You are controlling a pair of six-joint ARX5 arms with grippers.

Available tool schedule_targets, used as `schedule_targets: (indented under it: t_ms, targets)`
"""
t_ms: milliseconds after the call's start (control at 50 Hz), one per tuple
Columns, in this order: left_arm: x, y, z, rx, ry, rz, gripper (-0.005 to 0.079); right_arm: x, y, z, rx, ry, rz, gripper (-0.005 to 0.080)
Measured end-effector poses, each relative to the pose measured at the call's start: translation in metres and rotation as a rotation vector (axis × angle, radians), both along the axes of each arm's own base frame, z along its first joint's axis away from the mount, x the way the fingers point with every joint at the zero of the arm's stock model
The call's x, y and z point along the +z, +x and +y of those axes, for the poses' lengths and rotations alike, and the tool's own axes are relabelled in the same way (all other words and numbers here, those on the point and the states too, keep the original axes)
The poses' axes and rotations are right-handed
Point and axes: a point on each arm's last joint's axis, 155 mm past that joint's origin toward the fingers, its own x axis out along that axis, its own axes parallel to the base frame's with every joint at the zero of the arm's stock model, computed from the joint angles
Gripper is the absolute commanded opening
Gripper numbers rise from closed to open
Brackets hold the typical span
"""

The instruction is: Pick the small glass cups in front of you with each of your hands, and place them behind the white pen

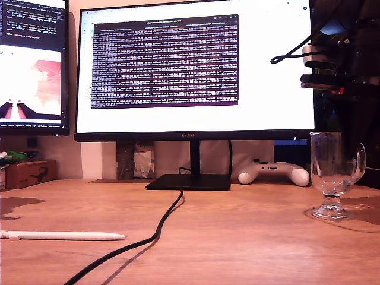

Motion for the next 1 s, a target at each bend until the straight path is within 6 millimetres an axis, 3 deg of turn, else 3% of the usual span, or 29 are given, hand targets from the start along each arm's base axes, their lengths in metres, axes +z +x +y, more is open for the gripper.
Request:
schedule_targets:
  t_ms: [240,320,1000]
  targets:
    - [0.001,0.003,-0.006,-0.012,-0.031,-0.011,0.0063,0.001,0.003,0.001,0.0,0.003,-0.012,-0.0013]
    - [0.0,0.002,-0.008,-0.016,-0.041,-0.009,-0.0028,0.001,0.003,0.001,0.0,0.004,-0.012,-0.0013]
    - [0.009,-0.004,-0.011,0.028,-0.074,0.028,-0.0023,0.002,-0.005,-0.001,0.001,-0.006,0.02,-0.0013]
